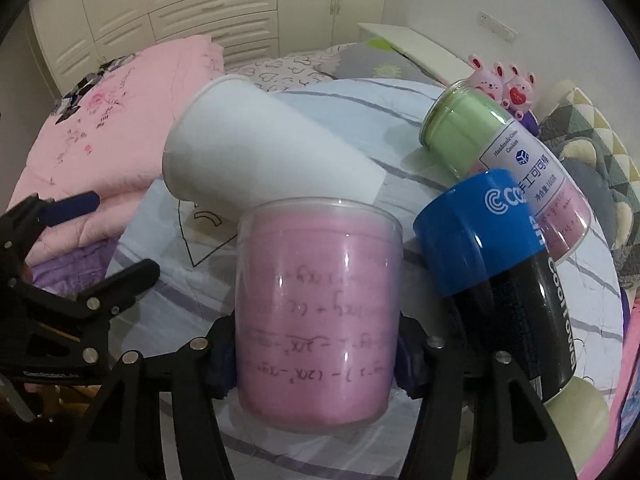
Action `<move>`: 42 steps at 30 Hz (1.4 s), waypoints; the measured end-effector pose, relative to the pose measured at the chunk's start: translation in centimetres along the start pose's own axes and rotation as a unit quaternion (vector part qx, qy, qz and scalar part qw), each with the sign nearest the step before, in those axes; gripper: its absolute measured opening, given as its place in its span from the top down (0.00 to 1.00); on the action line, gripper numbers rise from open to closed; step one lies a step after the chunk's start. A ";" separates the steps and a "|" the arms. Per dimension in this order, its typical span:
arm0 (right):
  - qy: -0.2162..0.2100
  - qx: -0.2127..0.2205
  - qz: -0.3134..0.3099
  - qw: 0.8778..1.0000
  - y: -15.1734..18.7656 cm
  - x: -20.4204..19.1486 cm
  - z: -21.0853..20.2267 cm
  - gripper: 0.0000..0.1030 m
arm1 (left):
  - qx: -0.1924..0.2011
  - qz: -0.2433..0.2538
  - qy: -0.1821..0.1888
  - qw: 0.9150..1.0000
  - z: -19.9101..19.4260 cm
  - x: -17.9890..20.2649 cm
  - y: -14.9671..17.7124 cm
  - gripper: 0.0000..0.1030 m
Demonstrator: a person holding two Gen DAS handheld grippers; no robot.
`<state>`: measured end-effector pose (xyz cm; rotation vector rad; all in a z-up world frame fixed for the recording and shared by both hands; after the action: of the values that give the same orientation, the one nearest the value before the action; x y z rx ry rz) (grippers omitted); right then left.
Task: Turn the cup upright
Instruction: 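Lift the pink cup with the right gripper and swing it toward the bed edge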
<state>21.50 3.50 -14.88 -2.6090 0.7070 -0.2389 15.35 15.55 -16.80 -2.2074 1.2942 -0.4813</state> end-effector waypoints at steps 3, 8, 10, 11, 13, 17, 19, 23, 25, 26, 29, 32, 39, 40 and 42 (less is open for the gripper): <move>-0.005 0.006 0.008 1.000 0.1 -0.2 -0.6 0.42 | -0.002 -0.001 -0.005 1.000 0.2 -0.2 -0.2 0.01; -0.003 0.006 0.010 1.000 0.1 -0.2 -0.6 0.42 | 0.002 0.006 -0.010 1.000 0.1 -0.1 -0.3 0.01; 0.002 0.005 0.010 1.000 0.4 0.0 -0.7 0.42 | 0.007 0.017 -0.016 1.000 -0.1 0.0 -0.2 0.01; 0.007 0.006 0.015 1.000 0.5 0.1 -0.9 0.42 | 0.008 0.020 -0.018 1.000 -0.2 0.1 -0.2 0.01; 0.006 0.009 0.017 1.000 0.5 0.0 -1.2 0.42 | 0.010 0.024 -0.017 1.000 -0.4 0.3 -0.2 0.01; 0.008 0.016 0.030 0.999 1.1 -0.2 -2.4 0.42 | 0.014 0.032 -0.010 0.999 -1.0 0.6 -0.3 0.01; 0.008 0.021 0.032 0.999 1.4 -0.4 -3.0 0.42 | 0.019 0.039 -0.006 0.999 -1.4 1.0 -0.3 0.01; 0.015 0.034 0.062 0.997 2.4 -0.5 -4.9 0.42 | 0.028 0.063 0.008 0.998 -2.3 2.3 -0.5 0.01; 0.018 0.041 0.080 0.996 3.0 -0.6 -6.0 0.42 | 0.033 0.081 0.020 0.996 -2.7 3.3 -0.6 0.01; 0.025 0.042 0.090 0.995 3.4 -0.5 -6.4 0.42 | 0.035 0.093 0.028 0.995 -3.0 3.8 -0.7 0.01; 0.052 0.044 0.126 0.990 4.7 0.0 -7.5 0.42 | 0.041 0.122 0.043 0.991 -3.6 5.3 -1.0 0.01; 0.066 0.052 0.173 0.981 5.9 0.4 -8.2 0.42 | 0.044 0.165 0.054 0.984 -3.8 6.9 -0.9 0.01; 0.097 0.070 0.337 0.934 10.1 2.0 -9.0 0.42 | 0.045 0.268 0.106 0.956 -4.5 10.9 -0.2 0.01; 0.098 0.072 0.350 0.929 10.4 2.0 -9.1 0.42 | 0.043 0.277 0.113 0.953 -4.5 11.3 -0.1 0.01; 0.109 0.074 0.391 0.911 11.4 2.3 -8.7 0.41 | 0.037 0.292 0.131 0.947 -4.4 11.9 0.0 0.01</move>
<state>16.11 -9.64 -12.05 -1.9716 1.6596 -0.3145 18.69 3.93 -12.87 -1.6183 1.9397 -0.5828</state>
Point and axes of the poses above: each gripper's, at about its wrist camera, not at the fingertips, and z roughly the way its jaws point, x to its right, y to its underside, the point moved 10 cm from there along z, roughly the way its jaws point, and after that the axes turned 1 degree about -z, right-handed, at the moved point
